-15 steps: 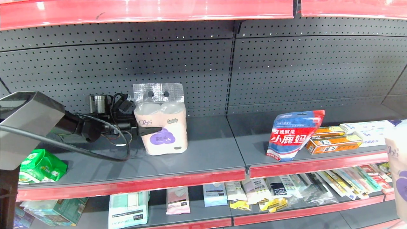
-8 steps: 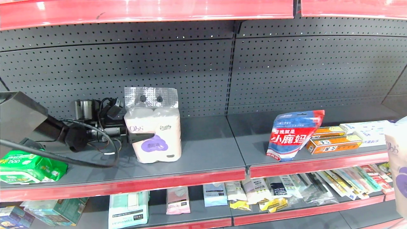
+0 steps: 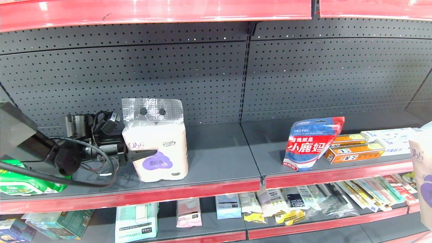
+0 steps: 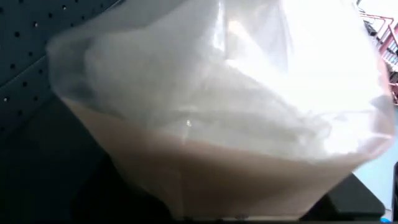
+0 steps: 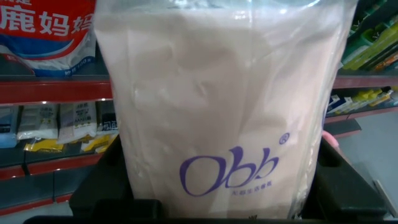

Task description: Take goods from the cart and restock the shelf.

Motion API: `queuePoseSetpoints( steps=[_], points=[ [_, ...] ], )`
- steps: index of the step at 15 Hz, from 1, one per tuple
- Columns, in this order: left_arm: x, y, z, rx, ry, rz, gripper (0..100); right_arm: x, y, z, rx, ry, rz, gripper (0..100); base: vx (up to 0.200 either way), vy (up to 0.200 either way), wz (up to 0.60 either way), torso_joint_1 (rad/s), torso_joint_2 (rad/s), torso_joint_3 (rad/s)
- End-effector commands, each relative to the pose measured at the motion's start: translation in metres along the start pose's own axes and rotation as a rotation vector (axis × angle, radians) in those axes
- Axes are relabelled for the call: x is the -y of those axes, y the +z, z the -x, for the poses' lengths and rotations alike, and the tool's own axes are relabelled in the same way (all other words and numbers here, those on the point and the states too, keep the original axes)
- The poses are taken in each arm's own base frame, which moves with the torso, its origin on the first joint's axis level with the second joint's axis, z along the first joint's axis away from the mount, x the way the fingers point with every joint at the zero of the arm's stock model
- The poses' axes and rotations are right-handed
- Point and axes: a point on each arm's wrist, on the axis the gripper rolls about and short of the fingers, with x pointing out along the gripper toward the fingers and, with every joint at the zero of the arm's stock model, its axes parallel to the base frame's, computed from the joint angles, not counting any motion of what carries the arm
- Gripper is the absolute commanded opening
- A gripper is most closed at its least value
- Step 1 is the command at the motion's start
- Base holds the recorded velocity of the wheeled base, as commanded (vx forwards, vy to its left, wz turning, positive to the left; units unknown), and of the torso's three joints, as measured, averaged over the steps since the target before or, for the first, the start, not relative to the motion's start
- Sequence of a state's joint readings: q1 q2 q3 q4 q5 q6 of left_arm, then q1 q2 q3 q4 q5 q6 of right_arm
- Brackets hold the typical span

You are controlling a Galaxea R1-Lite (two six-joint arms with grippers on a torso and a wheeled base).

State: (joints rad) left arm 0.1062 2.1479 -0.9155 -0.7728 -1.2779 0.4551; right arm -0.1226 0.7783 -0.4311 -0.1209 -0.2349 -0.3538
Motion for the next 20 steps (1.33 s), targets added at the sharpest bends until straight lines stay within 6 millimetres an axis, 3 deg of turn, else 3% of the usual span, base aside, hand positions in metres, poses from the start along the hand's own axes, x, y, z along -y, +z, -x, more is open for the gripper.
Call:
queuePoseSetpoints(
  steps=[1,12,20],
  points=[
    [0.01,0.005,0.007,0.001,0.004,0.003,0,0.001,0.002,0.0,0.006,-0.002,-0.001,0,0.0,0.0,0.0,0.0,0.0,0.0],
    [0.024,-0.019,0.022,0.014,0.011,0.0,0,0.004,0.01,0.002,0.033,-0.016,-0.007,0,0.0,0.0,0.0,0.0,0.0,0.0],
    [0.026,-0.019,0.022,0.026,-0.014,0.01,0,0.005,0.011,0.002,0.036,-0.018,-0.008,0,0.0,0.0,0.0,0.0,0.0,0.0]
  ],
)
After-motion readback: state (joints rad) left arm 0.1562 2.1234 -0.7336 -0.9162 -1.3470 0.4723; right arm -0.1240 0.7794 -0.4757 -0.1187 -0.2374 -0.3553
